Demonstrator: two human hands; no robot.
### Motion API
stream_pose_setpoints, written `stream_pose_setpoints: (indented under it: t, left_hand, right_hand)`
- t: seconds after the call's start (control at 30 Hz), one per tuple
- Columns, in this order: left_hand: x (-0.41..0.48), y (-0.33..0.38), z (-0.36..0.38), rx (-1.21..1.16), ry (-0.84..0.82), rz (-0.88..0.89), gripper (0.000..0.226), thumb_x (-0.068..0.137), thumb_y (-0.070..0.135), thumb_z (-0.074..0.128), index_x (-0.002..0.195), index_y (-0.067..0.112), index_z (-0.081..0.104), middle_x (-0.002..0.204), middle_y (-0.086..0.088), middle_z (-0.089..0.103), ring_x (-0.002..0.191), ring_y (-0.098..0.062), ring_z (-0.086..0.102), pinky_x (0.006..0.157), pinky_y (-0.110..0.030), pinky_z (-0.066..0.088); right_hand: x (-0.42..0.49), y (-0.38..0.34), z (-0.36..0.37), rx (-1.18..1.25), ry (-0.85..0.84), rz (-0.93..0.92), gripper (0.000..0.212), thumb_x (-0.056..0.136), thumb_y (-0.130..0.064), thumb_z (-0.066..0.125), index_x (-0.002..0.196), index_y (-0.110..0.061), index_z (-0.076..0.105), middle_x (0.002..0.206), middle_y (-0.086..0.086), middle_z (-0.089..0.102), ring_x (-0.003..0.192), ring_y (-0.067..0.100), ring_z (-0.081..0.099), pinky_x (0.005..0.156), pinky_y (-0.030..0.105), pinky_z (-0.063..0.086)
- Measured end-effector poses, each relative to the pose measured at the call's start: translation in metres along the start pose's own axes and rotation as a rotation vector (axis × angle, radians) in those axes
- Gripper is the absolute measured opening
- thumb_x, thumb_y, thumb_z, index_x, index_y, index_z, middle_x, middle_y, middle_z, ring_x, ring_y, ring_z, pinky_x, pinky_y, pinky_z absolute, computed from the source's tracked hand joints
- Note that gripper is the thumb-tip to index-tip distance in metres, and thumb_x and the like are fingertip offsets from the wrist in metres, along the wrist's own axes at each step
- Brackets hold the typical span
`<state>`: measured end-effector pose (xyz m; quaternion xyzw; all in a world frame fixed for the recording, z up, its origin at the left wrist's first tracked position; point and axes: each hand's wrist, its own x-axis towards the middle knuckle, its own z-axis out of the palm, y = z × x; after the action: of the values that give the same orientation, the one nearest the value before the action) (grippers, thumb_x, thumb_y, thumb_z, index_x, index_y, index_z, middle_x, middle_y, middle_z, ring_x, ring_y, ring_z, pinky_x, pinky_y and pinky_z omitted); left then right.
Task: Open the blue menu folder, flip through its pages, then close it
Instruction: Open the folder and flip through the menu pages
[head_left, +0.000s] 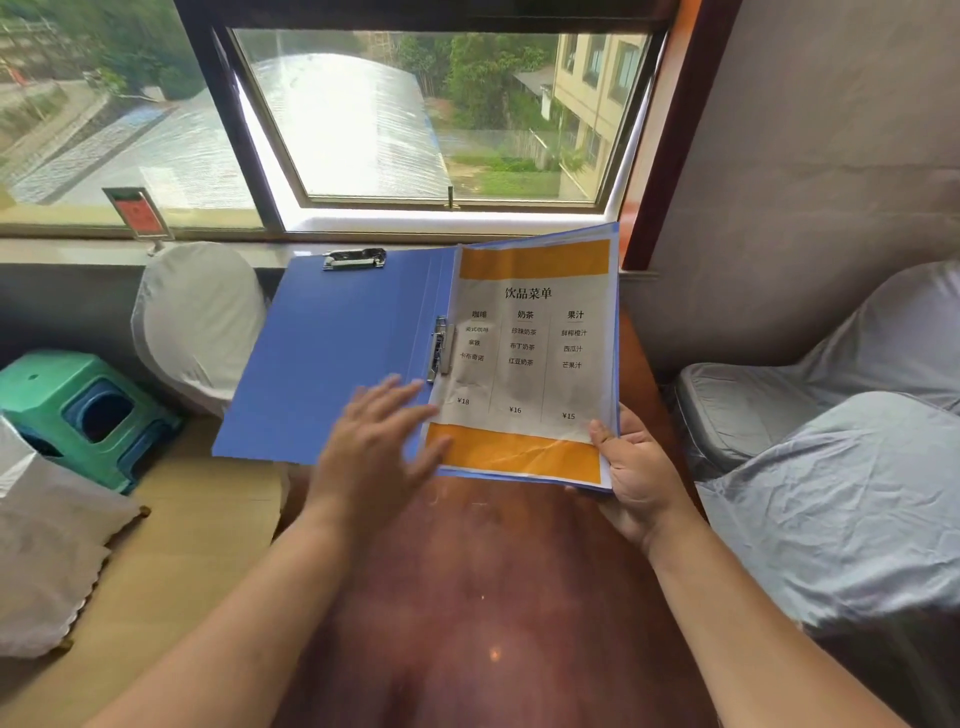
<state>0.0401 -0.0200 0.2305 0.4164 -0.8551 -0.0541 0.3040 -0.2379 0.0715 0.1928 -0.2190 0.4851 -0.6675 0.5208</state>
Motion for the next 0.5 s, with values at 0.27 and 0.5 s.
stream_pose_setpoints:
  t: [0.27, 0.5]
  left_hand:
    - [0.022, 0.06, 0.009, 0.045, -0.198, 0.297, 0.052, 0.087, 0.063, 0.064, 0.11, 0.02, 0.08, 0.121, 0.005, 0.076, 0.115, -0.02, 0.068, 0.096, -0.029, 0.051]
    - [0.023, 0.062, 0.004, 0.044, -0.259, 0.315, 0.042, 0.09, 0.058, 0.07, 0.111, 0.023, 0.081, 0.121, 0.009, 0.076, 0.106, -0.022, 0.071, 0.08, -0.037, 0.061]
  right_hand:
    - [-0.009, -0.011, 0.016, -0.004, -0.045, -0.006, 0.023, 0.112, -0.017, 0.053, 0.123, -0.024, 0.071, 0.102, 0.006, 0.084, 0.072, 0.025, 0.08, 0.041, 0.037, 0.062]
    - [-0.01, -0.012, 0.014, 0.0, -0.046, 0.006, 0.023, 0.113, -0.023, 0.05, 0.117, -0.024, 0.073, 0.101, 0.007, 0.085, 0.072, 0.025, 0.08, 0.041, 0.038, 0.062]
